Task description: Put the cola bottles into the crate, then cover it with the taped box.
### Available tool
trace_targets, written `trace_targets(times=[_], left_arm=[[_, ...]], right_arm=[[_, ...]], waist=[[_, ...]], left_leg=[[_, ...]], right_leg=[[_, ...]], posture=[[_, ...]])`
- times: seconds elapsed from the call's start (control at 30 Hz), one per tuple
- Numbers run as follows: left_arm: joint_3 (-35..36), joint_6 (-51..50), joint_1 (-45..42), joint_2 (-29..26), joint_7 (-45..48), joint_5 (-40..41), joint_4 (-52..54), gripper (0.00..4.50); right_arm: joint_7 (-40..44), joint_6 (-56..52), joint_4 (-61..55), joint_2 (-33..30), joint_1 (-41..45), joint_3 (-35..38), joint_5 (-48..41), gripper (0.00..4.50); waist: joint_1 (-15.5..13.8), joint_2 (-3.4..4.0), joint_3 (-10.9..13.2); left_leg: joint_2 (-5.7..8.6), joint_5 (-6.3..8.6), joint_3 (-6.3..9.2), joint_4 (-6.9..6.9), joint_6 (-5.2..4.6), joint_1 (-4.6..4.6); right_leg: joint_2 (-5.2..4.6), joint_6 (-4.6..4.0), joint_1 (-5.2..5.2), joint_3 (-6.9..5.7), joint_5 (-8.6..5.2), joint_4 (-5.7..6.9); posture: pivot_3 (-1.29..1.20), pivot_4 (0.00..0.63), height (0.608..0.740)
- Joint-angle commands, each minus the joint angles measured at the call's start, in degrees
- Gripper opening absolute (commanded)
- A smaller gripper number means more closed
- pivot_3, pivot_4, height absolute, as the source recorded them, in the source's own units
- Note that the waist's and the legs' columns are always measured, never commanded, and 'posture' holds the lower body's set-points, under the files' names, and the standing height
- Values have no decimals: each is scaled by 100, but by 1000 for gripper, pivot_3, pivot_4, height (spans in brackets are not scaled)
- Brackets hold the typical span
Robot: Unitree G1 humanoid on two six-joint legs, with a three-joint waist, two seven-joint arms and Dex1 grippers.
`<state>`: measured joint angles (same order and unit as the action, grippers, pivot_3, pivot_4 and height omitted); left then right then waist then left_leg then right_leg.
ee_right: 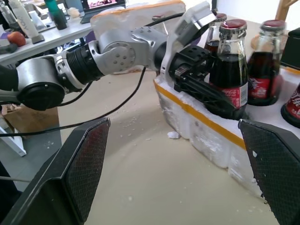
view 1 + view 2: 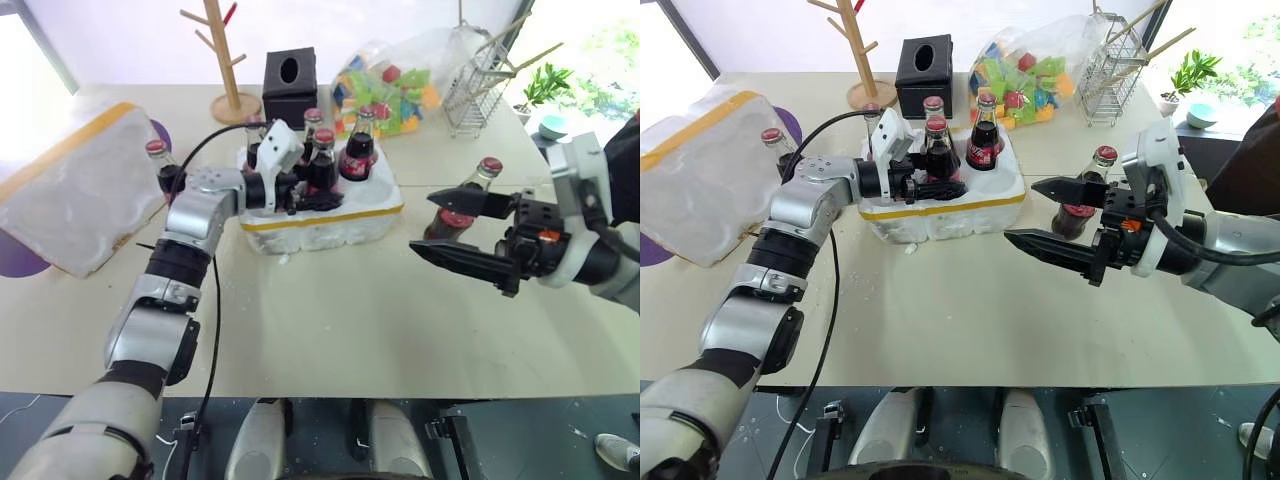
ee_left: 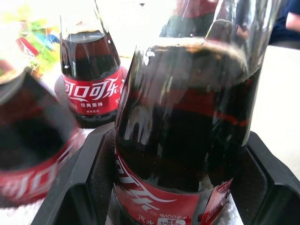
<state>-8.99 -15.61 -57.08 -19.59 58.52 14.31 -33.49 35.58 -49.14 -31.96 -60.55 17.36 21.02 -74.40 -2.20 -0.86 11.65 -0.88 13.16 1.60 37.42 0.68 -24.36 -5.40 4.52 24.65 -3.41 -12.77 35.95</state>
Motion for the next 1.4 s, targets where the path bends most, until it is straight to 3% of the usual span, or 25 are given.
trace_targets(times=[0.03,0.1,0.17,0.27,0.4,0.47,0.57,0.77,1.4], left_arm=[[73,324,-183,188,-191,-170,-154,3717],[162,278,-94,201,-242,-161,-57,4468],[424,-109,176,84,-223,166,589,4468],[1182,-1333,854,-259,174,1623,2376,4468],[2147,-2590,1688,-973,-129,2923,4076,4468],[2543,-2800,2184,-1381,-391,3057,4609,4468],[2947,-2648,3169,-2000,-874,2493,4980,4468],[3160,-1731,3857,-2188,-2043,1239,4195,4468],[2196,-633,2159,-1818,-1917,538,1346,4468]], right_arm=[[260,172,69,42,86,92,216,4500],[370,189,99,70,96,69,306,4500],[493,225,133,111,115,12,409,4500],[612,259,150,213,103,-65,539,4500],[762,273,150,302,82,-117,656,4500],[823,267,187,332,107,-135,700,4500],[958,264,273,337,146,-153,772,4500],[1279,248,388,280,312,-230,908,4500],[1106,164,314,452,493,-321,1029,4500]], waist=[[-24,0,0],[-24,0,0],[-1,0,0],[119,0,0],[185,2,1],[199,5,-1],[179,10,-4],[28,6,-3],[-3,4,-4]], left_leg=[[0,0,1,1,0,0],[2,0,3,9,0,0],[2,0,2,18,0,-1],[-1,1,-2,17,-1,1],[-6,0,3,-2,-1,11],[-7,0,0,-13,-1,27],[-7,1,-5,-19,-1,57],[-6,0,-13,-8,3,60],[-8,0,-27,-12,3,40]], right_leg=[[0,1,-2,0,0,0],[-1,2,-7,-1,1,1],[-2,6,-9,0,4,0],[-2,9,-8,9,6,4],[5,10,-1,10,6,13],[8,9,-5,14,6,15],[9,-4,-27,18,-3,13],[6,-19,-33,25,-10,3],[5,-6,-15,25,11,-2]], posture=[[0,150,740],[0,150,740],[0,150,740],[0,150,740],[0,150,740],[0,150,740],[0,150,740],[0,150,740],[0,150,740]])
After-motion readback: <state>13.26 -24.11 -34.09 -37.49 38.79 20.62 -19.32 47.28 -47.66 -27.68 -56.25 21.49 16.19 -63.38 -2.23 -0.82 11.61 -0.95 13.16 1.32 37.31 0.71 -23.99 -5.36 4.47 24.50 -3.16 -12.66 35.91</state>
